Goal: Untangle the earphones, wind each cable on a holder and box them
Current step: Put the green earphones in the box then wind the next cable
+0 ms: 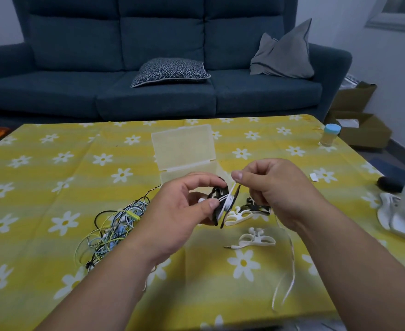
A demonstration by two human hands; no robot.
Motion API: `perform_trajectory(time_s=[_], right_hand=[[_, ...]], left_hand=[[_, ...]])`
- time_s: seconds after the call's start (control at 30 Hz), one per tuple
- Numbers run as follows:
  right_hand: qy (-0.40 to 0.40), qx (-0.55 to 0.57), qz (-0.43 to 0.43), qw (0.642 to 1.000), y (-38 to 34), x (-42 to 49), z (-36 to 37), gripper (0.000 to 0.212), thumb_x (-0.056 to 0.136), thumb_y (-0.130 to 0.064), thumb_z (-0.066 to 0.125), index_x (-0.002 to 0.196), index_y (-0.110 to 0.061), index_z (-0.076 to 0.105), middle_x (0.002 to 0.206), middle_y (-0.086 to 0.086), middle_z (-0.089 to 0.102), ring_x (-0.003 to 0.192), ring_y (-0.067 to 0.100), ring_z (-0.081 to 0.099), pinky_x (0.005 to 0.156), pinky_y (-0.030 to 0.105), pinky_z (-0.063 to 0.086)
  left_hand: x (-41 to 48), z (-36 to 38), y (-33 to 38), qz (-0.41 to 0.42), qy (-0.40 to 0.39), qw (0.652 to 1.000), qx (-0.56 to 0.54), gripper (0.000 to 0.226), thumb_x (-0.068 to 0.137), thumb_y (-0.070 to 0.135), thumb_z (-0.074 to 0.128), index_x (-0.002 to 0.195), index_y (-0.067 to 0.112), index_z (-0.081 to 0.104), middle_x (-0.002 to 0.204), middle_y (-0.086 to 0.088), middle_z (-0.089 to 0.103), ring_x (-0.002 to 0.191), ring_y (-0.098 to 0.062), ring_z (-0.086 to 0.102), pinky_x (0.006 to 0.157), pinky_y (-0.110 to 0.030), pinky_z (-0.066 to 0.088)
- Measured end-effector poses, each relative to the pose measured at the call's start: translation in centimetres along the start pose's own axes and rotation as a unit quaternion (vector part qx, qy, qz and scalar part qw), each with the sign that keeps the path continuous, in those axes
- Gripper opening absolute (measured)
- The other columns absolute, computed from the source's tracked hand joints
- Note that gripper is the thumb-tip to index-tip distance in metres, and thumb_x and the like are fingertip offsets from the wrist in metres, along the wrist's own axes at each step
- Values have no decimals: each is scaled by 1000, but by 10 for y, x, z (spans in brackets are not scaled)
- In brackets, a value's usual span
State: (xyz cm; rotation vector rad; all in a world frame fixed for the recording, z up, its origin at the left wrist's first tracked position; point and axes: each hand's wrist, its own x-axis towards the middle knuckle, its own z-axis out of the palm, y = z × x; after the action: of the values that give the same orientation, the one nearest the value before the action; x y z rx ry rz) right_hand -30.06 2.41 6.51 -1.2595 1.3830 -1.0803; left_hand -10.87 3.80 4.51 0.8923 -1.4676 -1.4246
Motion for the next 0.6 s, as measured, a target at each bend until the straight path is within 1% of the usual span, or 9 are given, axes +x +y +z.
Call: perform_trajectory(time_s=[0.07, 0.13, 0.2, 0.27, 0.37, 0.43, 0.5, 0.6], right_hand=[[-10, 15, 31, 999, 5, 3, 3, 27, 86, -21, 74, 67, -10, 58, 50, 3, 34, 46, 16, 24, 44, 25, 21], [-30, 44, 60, 997, 9, 5, 6, 26, 90, -22, 70, 69, -11, 59, 51, -2, 35, 46, 14, 26, 45, 24, 23], [-51, 75, 82, 993, 12, 7, 8, 25, 94, -22, 65, 72, -12, 59, 53, -4, 33, 47, 13, 25, 47, 25, 19], [-63, 83, 95, 990, 14, 8, 10, 25, 96, -21, 62, 73, -11, 60, 54, -3, 30, 48, 12, 22, 48, 27, 16], [-96, 47, 102, 989, 18, 4, 20, 24, 100, -20, 54, 82, -9, 63, 55, -3, 31, 46, 11, 24, 44, 23, 20], [-125, 20, 96, 987, 18, -1, 29, 28, 102, -23, 50, 83, -9, 64, 55, -3, 36, 47, 11, 28, 45, 22, 22], [-148, 3, 83, 986, 16, -6, 36, 31, 104, -23, 47, 82, -9, 64, 56, -2, 42, 48, 12, 31, 47, 24, 23], [-171, -36, 60, 983, 13, -12, 43, 33, 105, -19, 44, 84, -8, 67, 58, -1, 49, 50, 14, 36, 48, 24, 27]], left_hand=[[1, -1, 0, -7, 2, 1000, -21, 27, 90, -11, 57, 105, 8, 69, 93, -5, 70, 71, -20, 59, 70, -32, 56], [1, -2, -1, -21, 2, 999, -40, 27, 90, -11, 56, 104, 8, 70, 91, -10, 70, 74, -23, 61, 71, -32, 56], [1, -2, -2, -33, 3, 998, -62, 27, 90, -11, 56, 105, 8, 70, 91, -12, 71, 76, -24, 61, 69, -30, 57], [2, -2, -1, -37, 17, 996, -82, 27, 90, -10, 55, 104, 9, 70, 88, -12, 71, 75, -25, 60, 65, -30, 56], [4, -1, 2, -28, 56, 992, -110, 26, 91, -8, 54, 105, 9, 68, 84, -9, 71, 71, -23, 62, 61, -29, 55], [6, -3, 2, -18, 104, 986, -126, 24, 91, -6, 54, 106, 8, 67, 83, -4, 72, 67, -18, 65, 60, -28, 55], [8, -6, 0, -4, 153, 983, -104, 24, 92, -6, 55, 107, 9, 67, 78, -3, 72, 62, -16, 64, 62, -29, 56], [10, -10, -3, 14, 192, 979, -63, 25, 91, -5, 58, 103, 14, 68, 72, -3, 71, 60, -15, 62, 65, -29, 57]])
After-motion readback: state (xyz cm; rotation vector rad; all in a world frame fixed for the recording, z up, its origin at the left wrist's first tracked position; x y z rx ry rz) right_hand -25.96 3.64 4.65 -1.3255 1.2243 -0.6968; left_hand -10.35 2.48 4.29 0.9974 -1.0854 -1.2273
